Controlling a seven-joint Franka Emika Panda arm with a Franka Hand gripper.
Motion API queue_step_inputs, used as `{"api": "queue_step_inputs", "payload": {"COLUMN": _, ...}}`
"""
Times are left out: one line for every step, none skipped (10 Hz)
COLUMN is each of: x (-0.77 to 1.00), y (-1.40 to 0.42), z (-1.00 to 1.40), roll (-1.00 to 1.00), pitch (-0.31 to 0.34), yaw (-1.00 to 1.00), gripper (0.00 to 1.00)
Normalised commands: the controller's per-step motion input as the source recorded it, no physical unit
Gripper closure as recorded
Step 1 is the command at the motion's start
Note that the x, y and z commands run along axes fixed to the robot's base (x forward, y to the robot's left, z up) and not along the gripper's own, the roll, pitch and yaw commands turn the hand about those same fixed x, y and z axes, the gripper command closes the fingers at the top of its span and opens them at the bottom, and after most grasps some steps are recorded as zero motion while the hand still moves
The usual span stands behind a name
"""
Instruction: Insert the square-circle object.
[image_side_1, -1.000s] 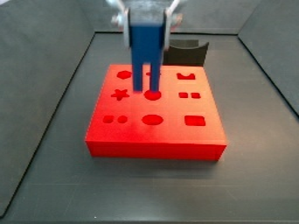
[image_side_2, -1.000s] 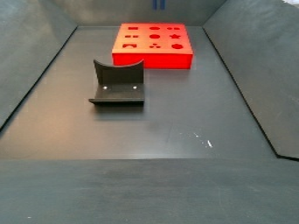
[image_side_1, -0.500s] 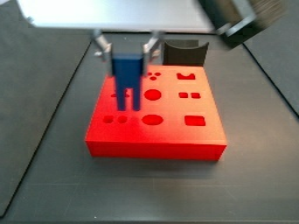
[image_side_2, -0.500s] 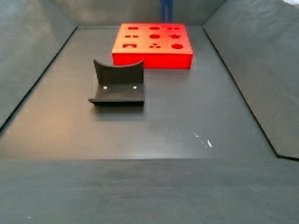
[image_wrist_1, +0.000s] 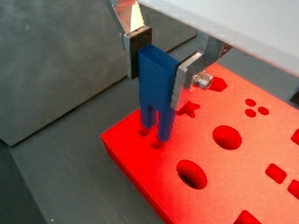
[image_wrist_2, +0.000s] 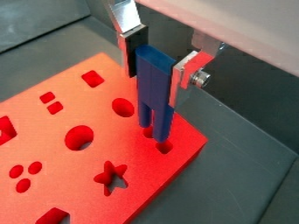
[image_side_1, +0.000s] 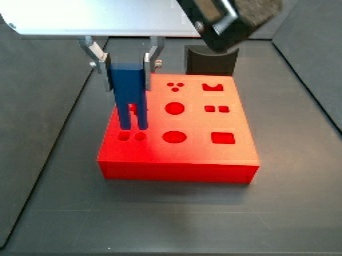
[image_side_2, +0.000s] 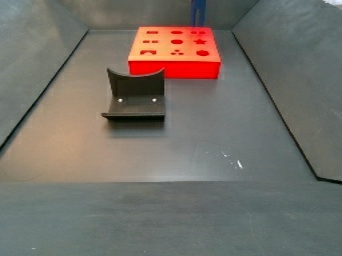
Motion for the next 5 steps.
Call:
{"api": "queue_step_inputs", "payload": {"x": -0.07, "y": 0.1, "z": -0.07, "roll": -0.08, "pitch": -0.1, "yaw": 0.06, "gripper": 1.0}}
{"api": "queue_step_inputs", "payload": {"x": -0.11, "y": 0.0, "z": -0.07, "roll": 0.0, "pitch": -0.046, "yaw": 0.02, "gripper": 1.0}}
{"api": "queue_step_inputs", "payload": {"x": -0.1, "y": 0.0, "z": -0.1, "roll": 0.0, "pitch": -0.026, "yaw": 0.01, "gripper": 1.0}}
{"api": "queue_step_inputs", "payload": {"x": -0.06, "y": 0.0, "z": -0.11, "roll": 0.0, "pitch": -0.043, "yaw": 0.05, "gripper": 1.0}}
{"api": "queue_step_inputs", "payload": {"x": -0.04, "y": -0.06, "z": -0.11, "roll": 0.0, "pitch": -0.027, "yaw": 0.03, "gripper": 1.0}}
